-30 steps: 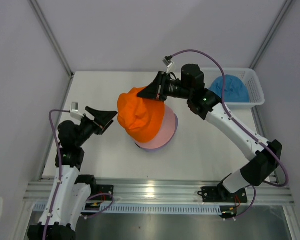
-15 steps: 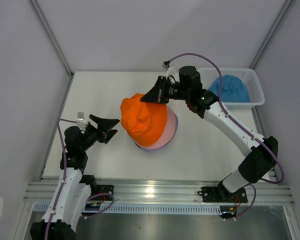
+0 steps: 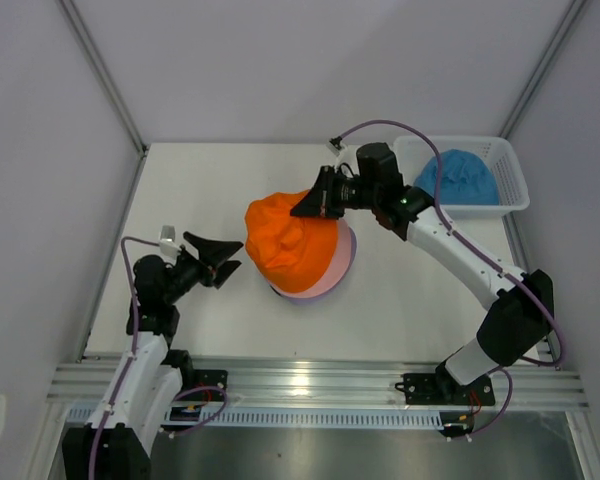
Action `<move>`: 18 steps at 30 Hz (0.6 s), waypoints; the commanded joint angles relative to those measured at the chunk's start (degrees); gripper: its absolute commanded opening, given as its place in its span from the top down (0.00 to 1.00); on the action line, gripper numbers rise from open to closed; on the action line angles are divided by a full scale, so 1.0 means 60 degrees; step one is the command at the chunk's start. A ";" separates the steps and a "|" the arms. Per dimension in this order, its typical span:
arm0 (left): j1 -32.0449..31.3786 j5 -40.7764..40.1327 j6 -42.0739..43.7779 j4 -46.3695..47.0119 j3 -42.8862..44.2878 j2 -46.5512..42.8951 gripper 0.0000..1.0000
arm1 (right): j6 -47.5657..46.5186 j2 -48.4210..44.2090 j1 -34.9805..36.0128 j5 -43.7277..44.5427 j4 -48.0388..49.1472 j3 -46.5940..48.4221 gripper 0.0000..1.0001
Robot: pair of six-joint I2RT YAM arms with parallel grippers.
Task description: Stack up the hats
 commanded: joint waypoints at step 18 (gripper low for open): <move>-0.1289 0.0167 -0.0017 0.3586 0.0126 0.3143 0.26 | -0.0677 -0.0982 -0.0535 0.0781 -0.0732 -0.0867 1.00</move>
